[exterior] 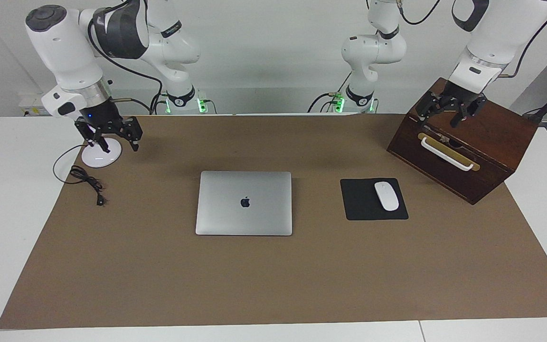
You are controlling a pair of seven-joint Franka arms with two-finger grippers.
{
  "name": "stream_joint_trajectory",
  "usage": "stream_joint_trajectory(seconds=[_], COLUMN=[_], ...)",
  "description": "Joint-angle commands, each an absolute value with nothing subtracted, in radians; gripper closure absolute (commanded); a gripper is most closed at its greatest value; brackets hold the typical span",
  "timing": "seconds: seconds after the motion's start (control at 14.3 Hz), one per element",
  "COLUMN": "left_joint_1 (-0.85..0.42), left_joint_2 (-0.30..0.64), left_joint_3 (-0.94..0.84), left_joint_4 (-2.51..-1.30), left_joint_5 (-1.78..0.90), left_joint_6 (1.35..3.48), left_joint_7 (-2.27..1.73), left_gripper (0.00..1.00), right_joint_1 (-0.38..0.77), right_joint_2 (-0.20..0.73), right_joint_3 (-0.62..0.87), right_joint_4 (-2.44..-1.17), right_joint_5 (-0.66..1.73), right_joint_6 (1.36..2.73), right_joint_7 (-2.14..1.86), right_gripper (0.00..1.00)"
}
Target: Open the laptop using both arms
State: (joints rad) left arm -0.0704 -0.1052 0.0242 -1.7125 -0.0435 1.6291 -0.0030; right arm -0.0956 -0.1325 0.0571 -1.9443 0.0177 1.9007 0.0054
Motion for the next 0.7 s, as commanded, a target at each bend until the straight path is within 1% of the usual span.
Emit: stream_joint_trajectory(seconds=[0.0, 0.14, 0.35, 0.49, 0.63], left_joint_1=[-0.061, -0.061, -0.063, -0.061, -0.061], left_joint_2=[-0.114, -0.114, -0.114, -0.114, -0.114], left_joint_3=[0.017, 0.017, 0.017, 0.017, 0.017], left_joint_4=[-1.709, -1.709, -1.709, -1.709, -1.709], left_joint_5=[-0.026, -0.026, -0.026, -0.026, -0.026], left_joint_6=[1.634, 1.634, 1.634, 1.634, 1.634], left_joint_7=[-0.014, -0.015, -0.015, -0.015, -0.015], left_gripper=[0.00, 0.00, 0.00, 0.00, 0.00], right_joint_1=[-0.080, -0.077, -0.077, -0.068, -0.029], right_joint_2=[-0.158, -0.164, -0.193, -0.216, -0.262], right_joint_3=[0.061, 0.061, 0.061, 0.061, 0.061], right_joint_4=[-2.005, -2.040, -2.100, -2.138, -2.224], right_joint_5=[0.034, 0.060, 0.208, 0.277, 0.354], right_joint_6=[1.969, 2.008, 2.042, 2.066, 2.152], right_joint_7=[0.061, 0.066, 0.139, 0.231, 0.310], right_gripper=[0.18, 0.18, 0.13, 0.13, 0.11])
